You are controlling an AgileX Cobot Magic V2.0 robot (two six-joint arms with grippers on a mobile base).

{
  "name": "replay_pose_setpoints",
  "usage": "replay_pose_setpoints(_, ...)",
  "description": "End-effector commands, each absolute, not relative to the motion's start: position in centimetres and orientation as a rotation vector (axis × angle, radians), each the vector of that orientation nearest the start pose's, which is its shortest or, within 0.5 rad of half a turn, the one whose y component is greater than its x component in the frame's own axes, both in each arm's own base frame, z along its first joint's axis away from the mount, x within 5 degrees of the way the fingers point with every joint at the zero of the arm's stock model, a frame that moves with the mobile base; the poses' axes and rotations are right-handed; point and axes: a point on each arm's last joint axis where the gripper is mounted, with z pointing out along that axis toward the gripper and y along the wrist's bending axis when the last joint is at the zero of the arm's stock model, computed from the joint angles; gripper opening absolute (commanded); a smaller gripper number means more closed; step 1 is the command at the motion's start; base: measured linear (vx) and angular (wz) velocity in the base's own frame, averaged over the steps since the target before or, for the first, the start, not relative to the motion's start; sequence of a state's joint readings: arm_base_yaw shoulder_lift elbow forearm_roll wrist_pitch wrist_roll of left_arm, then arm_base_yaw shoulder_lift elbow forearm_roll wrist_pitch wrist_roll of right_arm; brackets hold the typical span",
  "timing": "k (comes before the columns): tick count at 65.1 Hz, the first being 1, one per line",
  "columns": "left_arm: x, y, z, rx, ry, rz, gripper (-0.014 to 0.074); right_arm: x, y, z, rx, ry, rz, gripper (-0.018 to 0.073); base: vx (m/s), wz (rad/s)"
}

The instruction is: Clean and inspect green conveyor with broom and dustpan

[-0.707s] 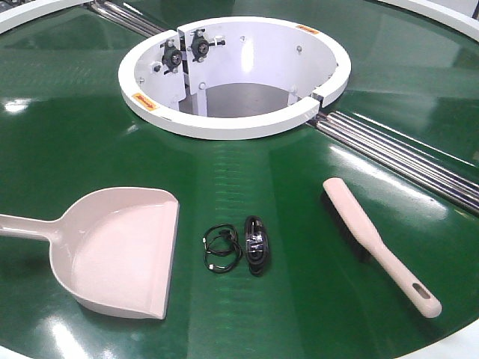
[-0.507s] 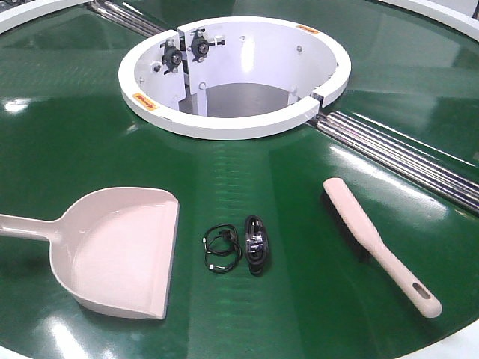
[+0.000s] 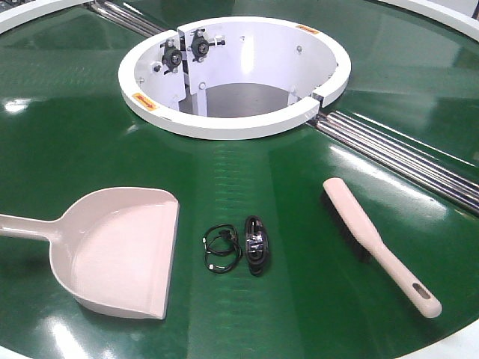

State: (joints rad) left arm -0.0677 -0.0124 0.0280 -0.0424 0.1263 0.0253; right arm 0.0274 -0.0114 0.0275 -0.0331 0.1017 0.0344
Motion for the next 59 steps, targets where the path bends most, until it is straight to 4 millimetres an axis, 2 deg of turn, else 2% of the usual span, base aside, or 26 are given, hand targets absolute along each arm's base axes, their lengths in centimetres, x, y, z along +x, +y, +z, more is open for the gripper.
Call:
replay_pose_setpoints(1,5.6,-0.4,19.7,0.042,1.543,-0.073,-0.0006,5.6,0.1,20.2,-0.019,1.516,0.014,-0.0008,0.0,0.0)
replay_pose_setpoints(16,5.6,-0.4,19.9,0.041,1.523,-0.073,-0.0006,5.6,0.1,20.2,-0.019,1.516,0.014,-0.0008,0.0,0.0)
replay_pose_setpoints(24,5.5,-0.4,21.1,0.032,1.431,-0.077,-0.0006,5.6,0.1,20.2,-0.019,1.516,0.014,-0.0008,0.0,0.0)
replay_pose_setpoints(30,5.0,-0.3,23.2,0.027,1.375,-0.083,-0.0006,5.6,0.1,20.2,-0.019,1.516,0.014,-0.0008,0.0,0.0)
replay_pose_setpoints(40,4.5,-0.3,28.1,0.047,1.351,-0.064,-0.0006,5.6,0.1,20.2,-0.019,1.516,0.014,-0.0008,0.0,0.0)
replay_pose_setpoints(48,6.0,-0.5,30.6,0.059,1.47,-0.06,-0.0006,5.6,0.1,20.2,-0.019,1.516,0.014,-0.0008,0.0,0.0)
replay_pose_setpoints(59,9.8,-0.8,30.8,0.068,1.694,-0.061,-0.0006,5.6,0.1,20.2,-0.019,1.516,0.014,-0.0008,0.0,0.0)
